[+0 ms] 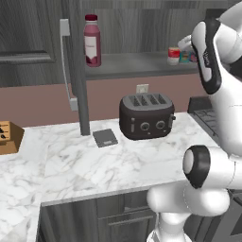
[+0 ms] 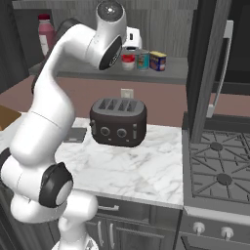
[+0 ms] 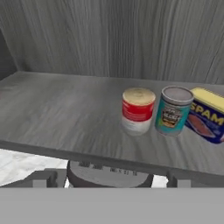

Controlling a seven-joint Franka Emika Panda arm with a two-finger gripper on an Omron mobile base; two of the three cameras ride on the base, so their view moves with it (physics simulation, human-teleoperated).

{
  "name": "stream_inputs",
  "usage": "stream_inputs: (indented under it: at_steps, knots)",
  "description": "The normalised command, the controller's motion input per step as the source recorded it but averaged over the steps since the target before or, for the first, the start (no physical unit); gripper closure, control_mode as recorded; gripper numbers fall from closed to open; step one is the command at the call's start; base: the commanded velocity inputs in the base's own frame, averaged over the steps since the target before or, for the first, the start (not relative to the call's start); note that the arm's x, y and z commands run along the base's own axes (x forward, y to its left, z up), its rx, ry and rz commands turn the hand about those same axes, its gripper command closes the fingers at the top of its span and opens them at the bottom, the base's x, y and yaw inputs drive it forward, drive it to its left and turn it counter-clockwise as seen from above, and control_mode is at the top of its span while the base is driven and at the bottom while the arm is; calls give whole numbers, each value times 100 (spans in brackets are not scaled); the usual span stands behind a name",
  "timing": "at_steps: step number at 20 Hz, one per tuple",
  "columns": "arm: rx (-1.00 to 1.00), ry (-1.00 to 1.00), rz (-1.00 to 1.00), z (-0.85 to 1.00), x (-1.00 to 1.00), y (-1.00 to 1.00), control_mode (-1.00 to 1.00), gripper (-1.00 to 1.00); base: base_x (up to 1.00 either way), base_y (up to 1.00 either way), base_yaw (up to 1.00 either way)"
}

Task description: Pick the cans from the counter and place them in their designated side in the cabinet.

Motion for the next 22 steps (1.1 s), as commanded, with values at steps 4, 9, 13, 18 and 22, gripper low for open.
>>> stream_inputs:
  at_steps: [4, 9, 13, 18, 22]
  knots:
    - [0, -3, 5, 0, -60, 15, -100, -100, 0, 0, 0]
    - [0, 0, 5, 1, -59, 9, -100, -100, 0, 0, 0]
    - [0, -1, 4, 0, -68, 1, -100, -100, 0, 0, 0]
    - [0, -7, 2, 0, -75, 0, -100, -100, 0, 0, 0]
    - [0, -7, 0, 0, -70, 1, -100, -100, 0, 0, 0]
